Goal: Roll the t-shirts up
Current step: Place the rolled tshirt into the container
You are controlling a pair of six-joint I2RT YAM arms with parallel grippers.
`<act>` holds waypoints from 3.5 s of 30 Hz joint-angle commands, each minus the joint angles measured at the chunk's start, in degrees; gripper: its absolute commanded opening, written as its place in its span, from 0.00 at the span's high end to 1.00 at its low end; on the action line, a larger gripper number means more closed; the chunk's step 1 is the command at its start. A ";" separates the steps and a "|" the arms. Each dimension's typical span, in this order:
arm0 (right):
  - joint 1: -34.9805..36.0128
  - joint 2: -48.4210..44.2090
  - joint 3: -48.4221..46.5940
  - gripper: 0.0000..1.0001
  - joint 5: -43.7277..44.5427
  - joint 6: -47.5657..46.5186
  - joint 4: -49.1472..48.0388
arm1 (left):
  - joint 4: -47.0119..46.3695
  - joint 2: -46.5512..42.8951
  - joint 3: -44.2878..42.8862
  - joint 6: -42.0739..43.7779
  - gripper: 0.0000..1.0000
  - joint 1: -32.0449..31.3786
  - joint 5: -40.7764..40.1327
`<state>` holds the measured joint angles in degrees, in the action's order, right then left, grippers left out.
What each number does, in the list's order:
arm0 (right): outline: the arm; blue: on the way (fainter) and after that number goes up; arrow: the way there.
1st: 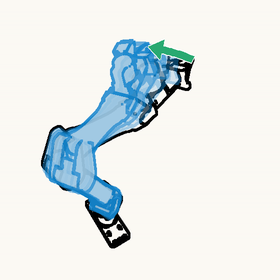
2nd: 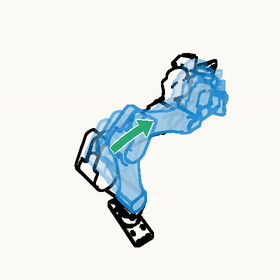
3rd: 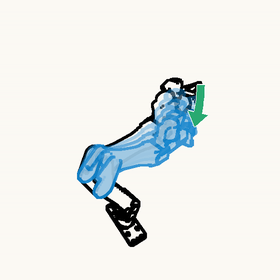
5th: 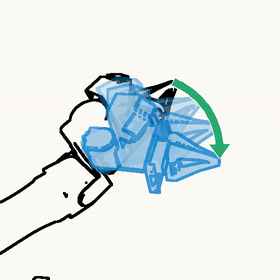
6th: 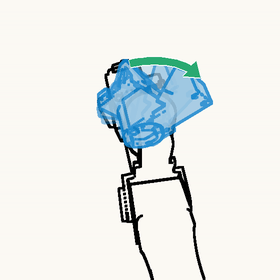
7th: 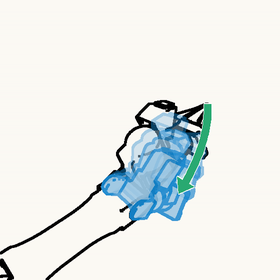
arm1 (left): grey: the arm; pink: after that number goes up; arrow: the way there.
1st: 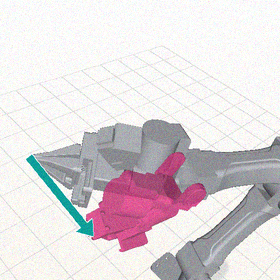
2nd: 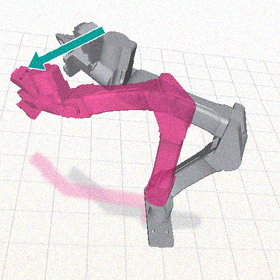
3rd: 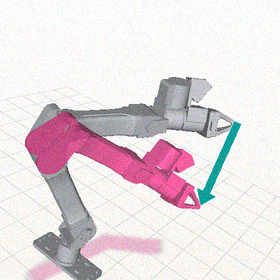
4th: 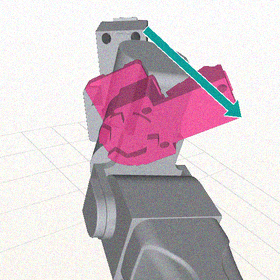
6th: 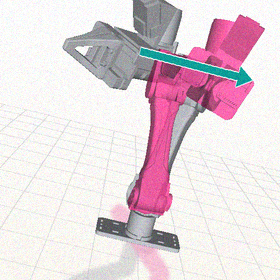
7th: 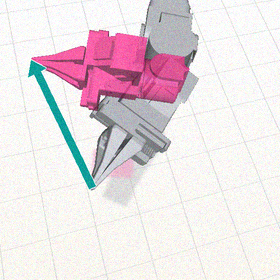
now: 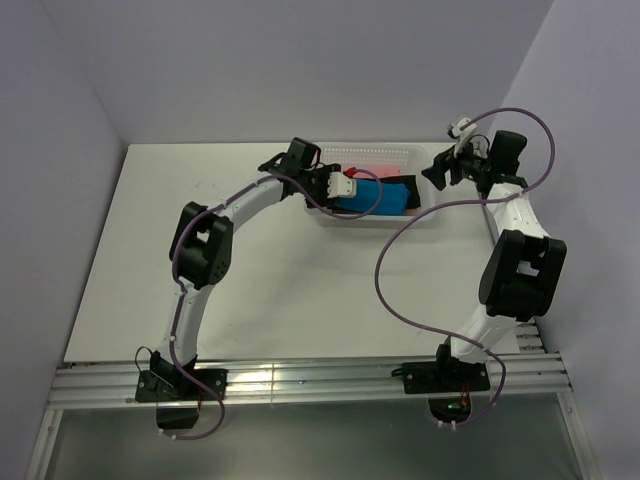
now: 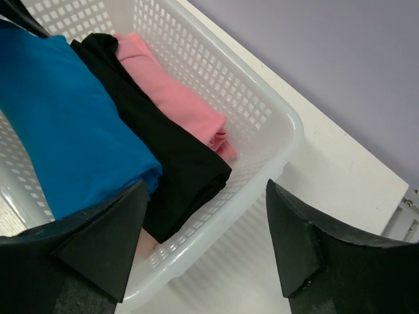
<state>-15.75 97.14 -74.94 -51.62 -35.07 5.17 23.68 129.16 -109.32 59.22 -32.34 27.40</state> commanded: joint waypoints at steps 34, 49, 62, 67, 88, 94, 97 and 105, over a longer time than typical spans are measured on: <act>22.51 11.39 10.52 0.86 -2.79 90.53 -43.41 | 6.38 -1.28 -3.18 1.86 0.36 -0.53 -0.77; 24.36 17.91 6.91 0.89 1.43 92.20 -43.85 | 7.08 -1.63 -3.62 2.04 0.35 -0.62 -0.77; 25.24 19.05 5.59 0.89 2.40 88.86 -39.27 | 9.27 -3.48 -4.50 3.53 0.32 -0.53 -1.91; 25.33 19.14 5.50 0.89 2.48 88.51 -38.92 | 10.51 -4.09 -5.29 3.88 0.25 -0.53 -2.52; 25.42 20.46 3.22 0.88 2.05 87.01 -37.25 | 12.62 -16.20 -4.24 3.36 0.11 -0.53 -7.17; 25.42 17.03 2.95 0.79 0.99 87.28 -36.37 | 10.24 -22.45 -5.90 -11.65 0.04 0.17 -10.00; 25.24 14.31 2.87 0.74 0.82 86.57 -34.70 | 6.75 -28.32 -1.70 -19.30 0.03 1.92 -10.34; 23.48 4.47 7.24 0.64 -0.42 84.38 -33.82 | -2.40 -44.69 18.42 -31.96 0.01 9.29 -12.11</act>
<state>8.84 108.40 -69.49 -50.68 51.27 -27.14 26.55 89.23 -95.77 35.79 -26.48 15.40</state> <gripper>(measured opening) 0.356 0.991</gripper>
